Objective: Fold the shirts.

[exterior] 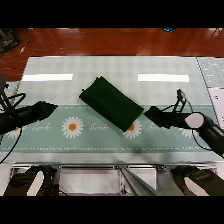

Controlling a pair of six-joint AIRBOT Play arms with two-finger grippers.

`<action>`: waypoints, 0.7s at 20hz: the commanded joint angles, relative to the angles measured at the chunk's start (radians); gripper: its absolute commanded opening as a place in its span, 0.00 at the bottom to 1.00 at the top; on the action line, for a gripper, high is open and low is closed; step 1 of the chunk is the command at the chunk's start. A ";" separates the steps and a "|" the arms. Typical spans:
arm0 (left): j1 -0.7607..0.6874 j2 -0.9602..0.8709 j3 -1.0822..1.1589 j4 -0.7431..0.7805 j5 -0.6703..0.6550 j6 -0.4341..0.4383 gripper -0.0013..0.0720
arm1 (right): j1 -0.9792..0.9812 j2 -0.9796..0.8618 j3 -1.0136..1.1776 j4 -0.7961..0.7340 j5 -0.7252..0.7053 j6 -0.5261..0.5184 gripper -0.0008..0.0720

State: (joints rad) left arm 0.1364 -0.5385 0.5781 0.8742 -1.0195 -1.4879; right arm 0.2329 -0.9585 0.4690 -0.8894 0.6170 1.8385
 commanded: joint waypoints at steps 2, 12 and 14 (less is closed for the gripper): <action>0.000 0.000 -0.013 0.000 -0.002 0.002 0.04 | 0.073 -0.198 -0.006 0.386 -0.083 -0.264 0.57; 0.000 -0.001 -0.014 0.000 -0.002 0.003 0.04 | 0.098 -0.545 0.447 0.504 0.138 -0.531 0.04; 0.000 -0.001 -0.014 0.000 -0.002 0.003 0.04 | 0.090 -0.545 0.617 0.406 0.167 -0.493 0.04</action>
State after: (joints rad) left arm 0.1364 -0.5388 0.5640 0.8738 -1.0210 -1.4857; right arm 0.3279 -1.4704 0.8909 -0.4137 0.7124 1.3655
